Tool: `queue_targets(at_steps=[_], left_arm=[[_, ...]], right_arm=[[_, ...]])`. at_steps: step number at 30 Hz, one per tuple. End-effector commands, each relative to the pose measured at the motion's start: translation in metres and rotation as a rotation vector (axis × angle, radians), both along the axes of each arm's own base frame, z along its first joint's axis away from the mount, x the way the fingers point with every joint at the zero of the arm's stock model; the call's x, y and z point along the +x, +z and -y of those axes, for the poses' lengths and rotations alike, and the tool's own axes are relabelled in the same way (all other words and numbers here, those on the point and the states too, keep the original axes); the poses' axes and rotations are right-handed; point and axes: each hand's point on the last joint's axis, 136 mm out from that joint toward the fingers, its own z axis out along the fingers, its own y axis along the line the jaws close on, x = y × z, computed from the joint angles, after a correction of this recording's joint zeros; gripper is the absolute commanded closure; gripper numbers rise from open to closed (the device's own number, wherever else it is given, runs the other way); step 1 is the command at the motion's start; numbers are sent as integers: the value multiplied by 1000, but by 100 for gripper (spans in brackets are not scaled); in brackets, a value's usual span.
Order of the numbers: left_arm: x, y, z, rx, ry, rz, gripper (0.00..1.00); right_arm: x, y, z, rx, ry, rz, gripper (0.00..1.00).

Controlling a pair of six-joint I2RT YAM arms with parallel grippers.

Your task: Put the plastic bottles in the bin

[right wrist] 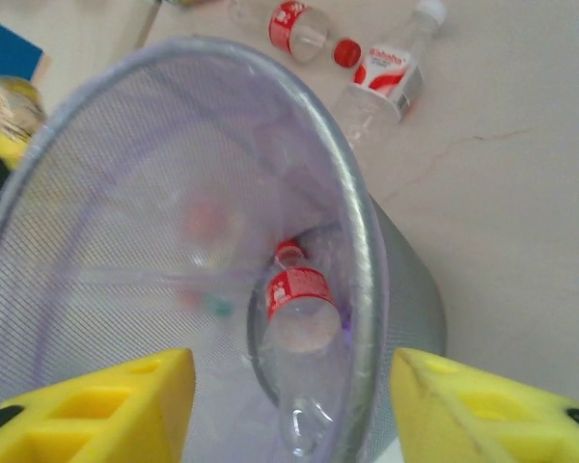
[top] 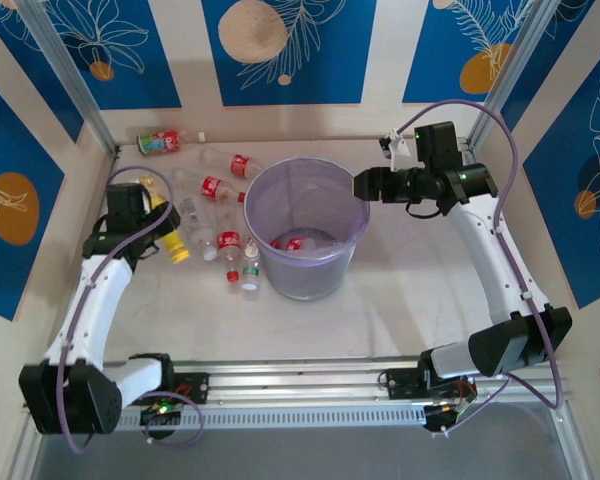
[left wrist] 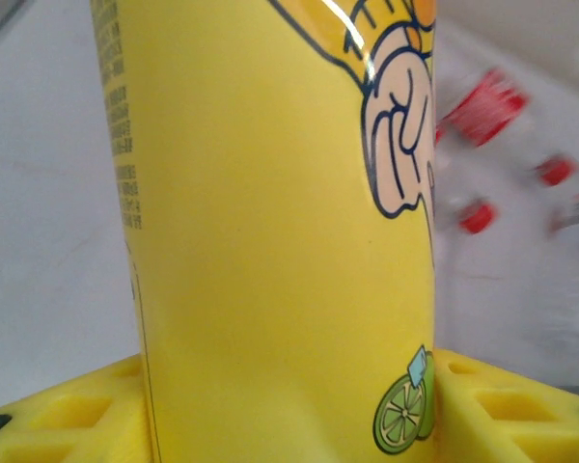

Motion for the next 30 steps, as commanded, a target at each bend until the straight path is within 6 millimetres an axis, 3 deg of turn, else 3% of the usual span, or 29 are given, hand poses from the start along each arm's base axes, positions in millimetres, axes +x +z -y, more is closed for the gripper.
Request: queue_targets(at_steps=[1, 9, 16, 23, 25, 30], left_arm=[[-12, 51, 20, -56, -91, 83, 55], [-23, 149, 83, -131, -293, 309, 66], [-15, 213, 172, -188, -566, 452, 73], [-13, 218, 276, -181, -836, 419, 75], [-14, 205, 302, -192, -892, 386, 75], [-22, 163, 335, -199, -950, 285, 77]], right_arm=[[-10, -8, -2, 11, 15, -34, 51], [-13, -25, -1, -17, 5, -69, 65], [-15, -31, -2, -35, 5, -66, 73], [-14, -30, -3, -58, -2, -49, 76], [-13, -30, -4, -61, -6, -43, 76], [-11, -29, -3, -61, -14, -36, 78]])
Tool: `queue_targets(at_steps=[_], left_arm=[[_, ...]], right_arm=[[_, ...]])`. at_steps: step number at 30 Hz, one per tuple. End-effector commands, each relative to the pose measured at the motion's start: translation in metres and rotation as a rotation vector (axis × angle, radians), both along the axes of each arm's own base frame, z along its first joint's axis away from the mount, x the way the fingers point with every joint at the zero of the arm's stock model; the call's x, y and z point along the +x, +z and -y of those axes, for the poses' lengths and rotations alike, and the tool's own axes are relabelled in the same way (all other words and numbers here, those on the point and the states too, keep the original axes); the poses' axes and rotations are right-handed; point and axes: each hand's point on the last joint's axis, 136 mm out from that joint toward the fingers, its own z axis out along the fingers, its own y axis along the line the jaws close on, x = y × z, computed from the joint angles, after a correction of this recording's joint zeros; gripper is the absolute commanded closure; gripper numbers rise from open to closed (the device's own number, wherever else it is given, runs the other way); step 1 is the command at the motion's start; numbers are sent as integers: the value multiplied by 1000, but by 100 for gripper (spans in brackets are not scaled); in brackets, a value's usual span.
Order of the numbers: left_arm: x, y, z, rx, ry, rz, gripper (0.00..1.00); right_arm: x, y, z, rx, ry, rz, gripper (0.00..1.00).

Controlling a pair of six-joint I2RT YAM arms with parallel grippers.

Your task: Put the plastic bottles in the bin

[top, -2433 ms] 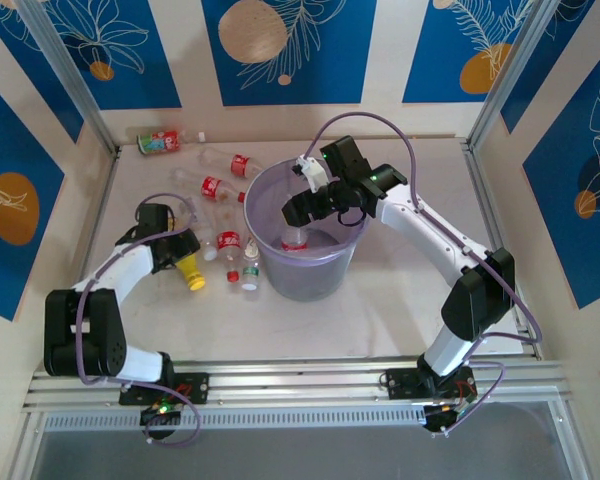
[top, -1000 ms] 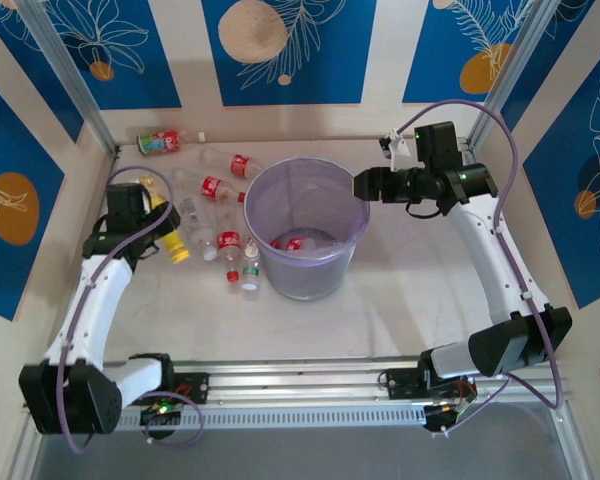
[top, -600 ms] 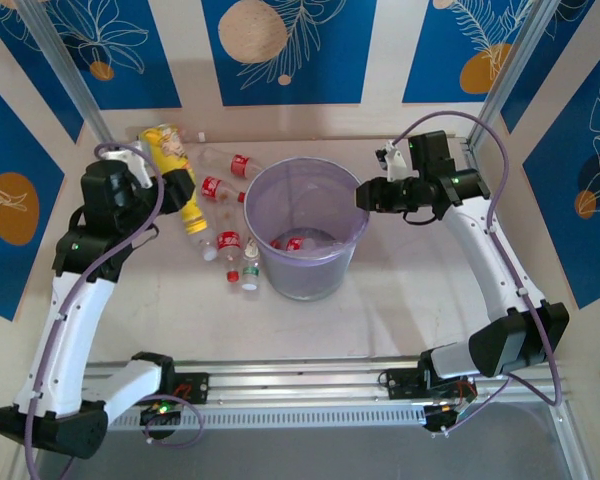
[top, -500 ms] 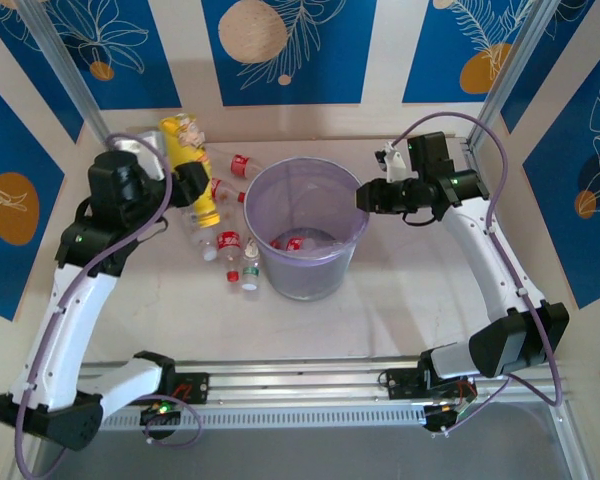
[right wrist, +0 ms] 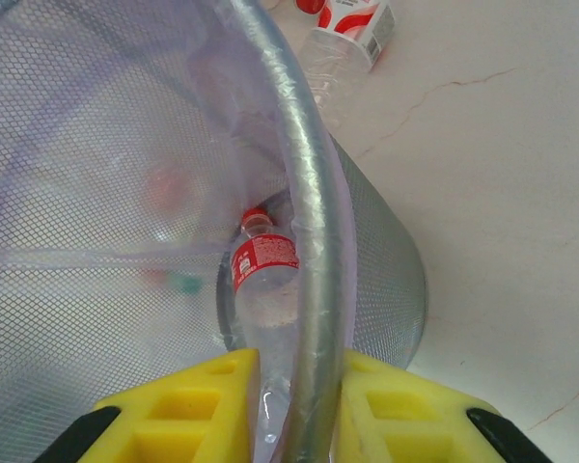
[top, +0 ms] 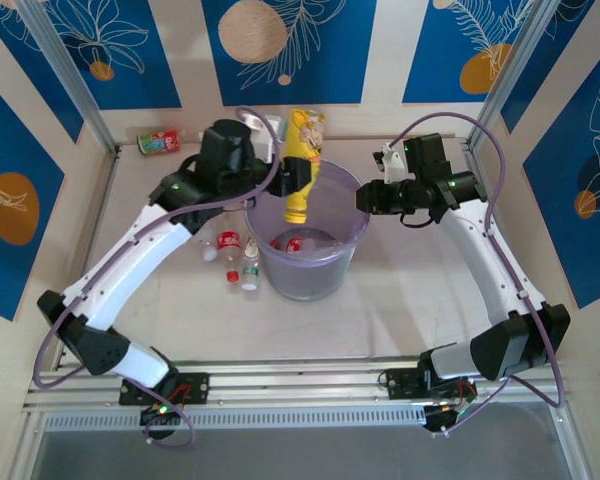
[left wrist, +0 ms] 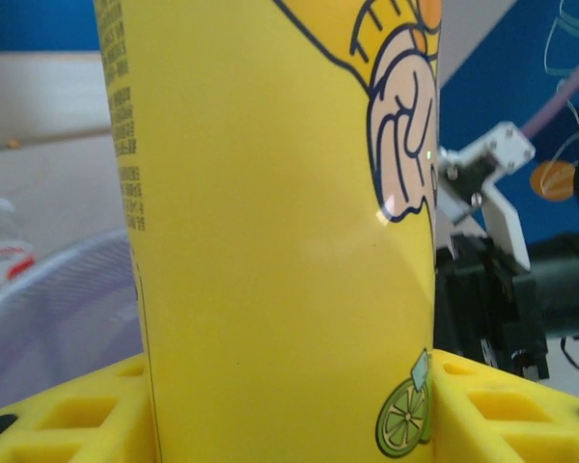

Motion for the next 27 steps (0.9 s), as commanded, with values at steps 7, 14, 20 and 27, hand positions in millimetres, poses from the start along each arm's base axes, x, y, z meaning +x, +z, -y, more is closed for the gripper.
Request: queue_targets(at_steps=[7, 14, 20, 27], left_arm=[[-28, -57, 23, 61, -84, -99, 79], [-36, -106, 25, 110, -96, -197, 79], [-41, -133, 30, 147, -128, -249, 80], [-43, -157, 35, 166, -146, -300, 80]], right_arm=[[0, 4, -2, 7, -5, 23, 79], [2, 8, -3, 10, -7, 36, 78], [4, 6, -4, 1, -8, 37, 79], [6, 2, -5, -3, -11, 27, 79]])
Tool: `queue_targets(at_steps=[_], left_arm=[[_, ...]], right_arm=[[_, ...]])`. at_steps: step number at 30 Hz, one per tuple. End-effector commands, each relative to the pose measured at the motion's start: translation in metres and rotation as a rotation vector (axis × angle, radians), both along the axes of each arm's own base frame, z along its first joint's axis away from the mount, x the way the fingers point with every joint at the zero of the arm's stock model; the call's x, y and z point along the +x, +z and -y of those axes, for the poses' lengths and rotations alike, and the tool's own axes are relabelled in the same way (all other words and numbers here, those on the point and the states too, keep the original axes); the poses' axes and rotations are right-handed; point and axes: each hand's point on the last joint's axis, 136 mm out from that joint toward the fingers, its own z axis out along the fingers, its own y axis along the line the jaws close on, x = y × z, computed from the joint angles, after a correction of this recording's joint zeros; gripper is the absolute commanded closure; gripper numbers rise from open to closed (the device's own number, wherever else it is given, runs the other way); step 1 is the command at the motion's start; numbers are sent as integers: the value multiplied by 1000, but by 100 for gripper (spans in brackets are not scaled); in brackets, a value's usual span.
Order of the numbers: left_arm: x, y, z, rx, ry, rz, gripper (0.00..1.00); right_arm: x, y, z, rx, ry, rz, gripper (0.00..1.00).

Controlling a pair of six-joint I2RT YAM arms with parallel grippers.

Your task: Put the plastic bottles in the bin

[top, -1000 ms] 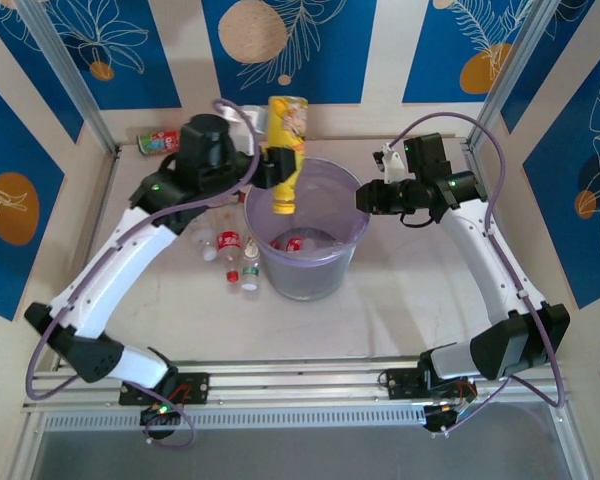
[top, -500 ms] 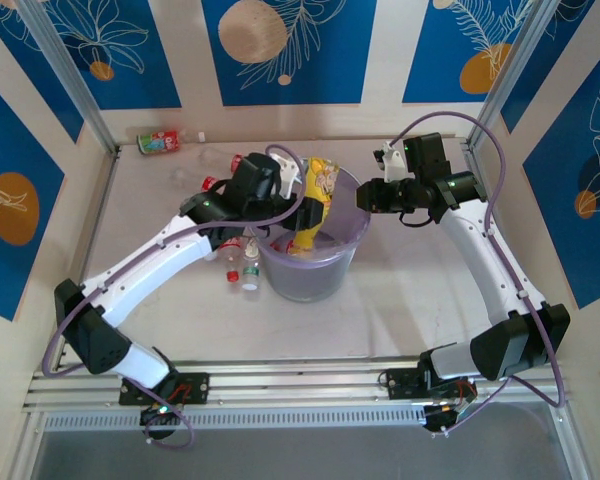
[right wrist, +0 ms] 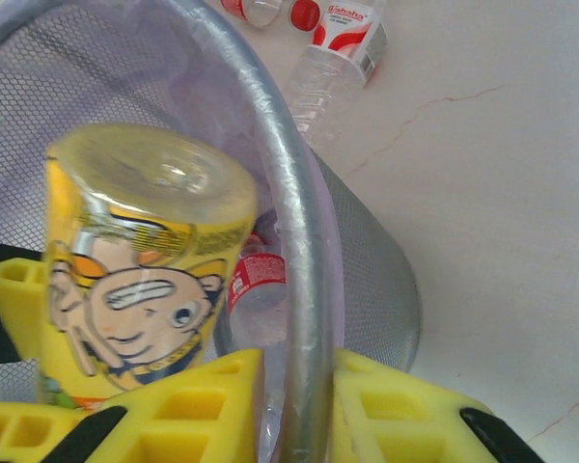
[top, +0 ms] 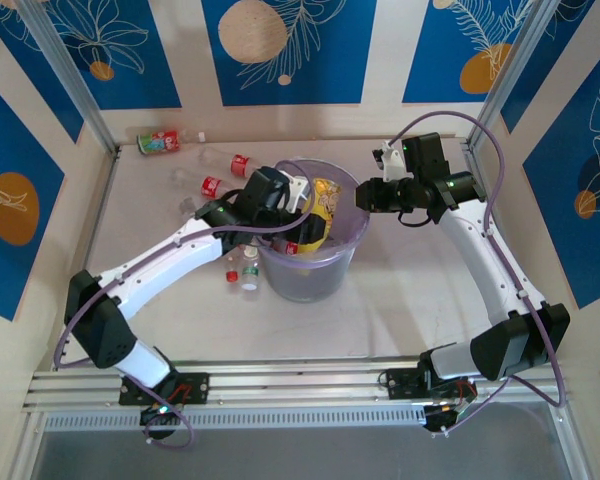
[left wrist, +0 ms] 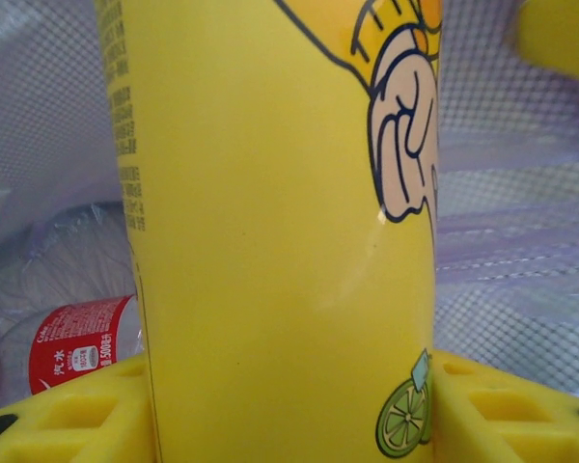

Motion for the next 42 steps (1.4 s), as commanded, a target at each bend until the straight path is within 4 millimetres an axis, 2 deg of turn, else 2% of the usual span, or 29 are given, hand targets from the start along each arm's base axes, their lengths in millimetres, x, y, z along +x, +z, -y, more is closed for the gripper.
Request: queue_targets(at_steps=[1, 6, 7, 10, 13, 19, 22, 28, 31, 34, 39, 42], left_arm=[[-9, -13, 9, -8, -39, -40, 78], [-7, -23, 7, 4, -34, -21, 70], [-8, -24, 7, 1, -37, -22, 66], [-8, -25, 8, -5, -40, -24, 45], [-8, -23, 9, -14, -40, -22, 34], [-7, -17, 8, -13, -38, -11, 26], [-7, -17, 8, -10, -39, -10, 18], [-8, -11, 6, -10, -40, 4, 13], [-7, 0, 3, -15, -38, 30, 13], [-7, 20, -2, -17, -31, 78, 11], [-6, 60, -19, -39, 0, 177, 5], [-6, 77, -33, -46, 23, 210, 3]], right_arm=[[1, -2, -3, 1, 4, 3, 79], [3, -2, -4, 3, -2, 8, 79], [3, -1, -4, 3, -3, 11, 79], [5, 0, -5, 5, -2, 14, 79], [4, 0, -6, 6, -1, 16, 79], [4, -2, -5, 2, 0, 15, 79], [4, -1, -5, 3, 1, 18, 79], [4, 1, -5, 4, 1, 23, 79], [5, 3, -5, 4, 0, 27, 79], [6, 4, -6, 5, 0, 31, 79], [6, 3, -6, 4, 1, 29, 79], [7, 2, -7, 5, 3, 29, 79]])
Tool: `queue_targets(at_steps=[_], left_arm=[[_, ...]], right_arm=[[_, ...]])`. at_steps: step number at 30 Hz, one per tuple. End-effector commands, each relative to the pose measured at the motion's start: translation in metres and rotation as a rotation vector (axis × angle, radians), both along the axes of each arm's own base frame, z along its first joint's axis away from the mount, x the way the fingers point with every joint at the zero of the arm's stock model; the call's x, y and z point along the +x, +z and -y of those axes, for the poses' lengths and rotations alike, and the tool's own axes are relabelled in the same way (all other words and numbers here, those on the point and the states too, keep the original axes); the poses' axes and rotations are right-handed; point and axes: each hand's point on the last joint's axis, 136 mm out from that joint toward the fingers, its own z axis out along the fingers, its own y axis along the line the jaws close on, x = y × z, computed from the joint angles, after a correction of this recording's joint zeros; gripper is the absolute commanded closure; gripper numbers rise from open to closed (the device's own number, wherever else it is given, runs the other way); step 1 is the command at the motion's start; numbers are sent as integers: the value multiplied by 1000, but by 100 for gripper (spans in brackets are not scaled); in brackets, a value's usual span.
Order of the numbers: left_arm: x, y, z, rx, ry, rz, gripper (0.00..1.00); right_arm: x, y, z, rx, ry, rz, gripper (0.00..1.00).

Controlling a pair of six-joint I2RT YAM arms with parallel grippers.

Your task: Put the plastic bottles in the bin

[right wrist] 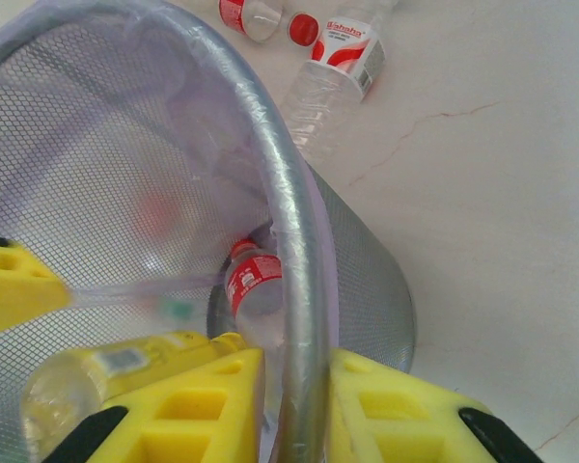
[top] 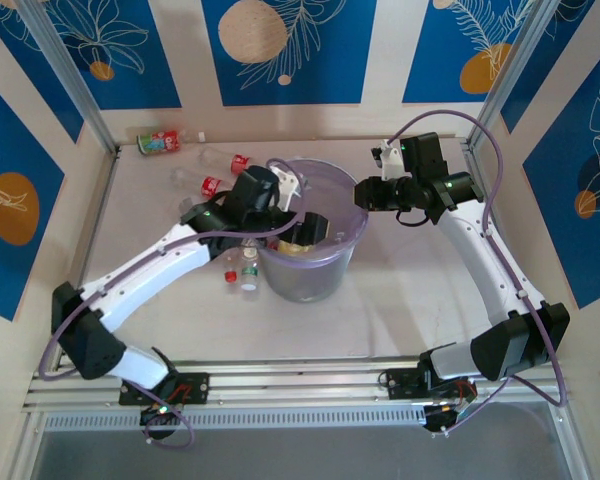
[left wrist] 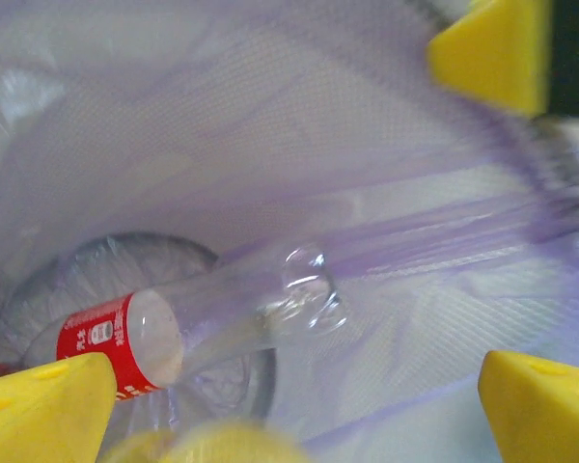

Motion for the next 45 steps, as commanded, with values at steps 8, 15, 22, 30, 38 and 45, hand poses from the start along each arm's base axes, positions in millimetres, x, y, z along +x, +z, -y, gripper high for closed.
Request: queue_targets(at_steps=[8, 15, 22, 30, 38, 45], left_arm=[[17, 44, -92, 22, 237, 86, 7], [42, 8, -189, 71, 521, 8, 6], [77, -66, -237, 43, 648, -157, 3], [106, -158, -276, 218, 784, -302, 4], [108, -218, -287, 282, 860, -397, 10], [99, -244, -293, 335, 879, -437, 19]], right_arm=[[2, 4, -7, 9, 20, 10, 79], [2, 1, -7, 0, 23, 3, 79], [0, -1, -6, -4, 25, 0, 79], [-3, 1, -3, -6, 20, 8, 79], [-3, 3, 1, -10, 12, 12, 79], [-3, 1, 0, -8, 10, 9, 79]])
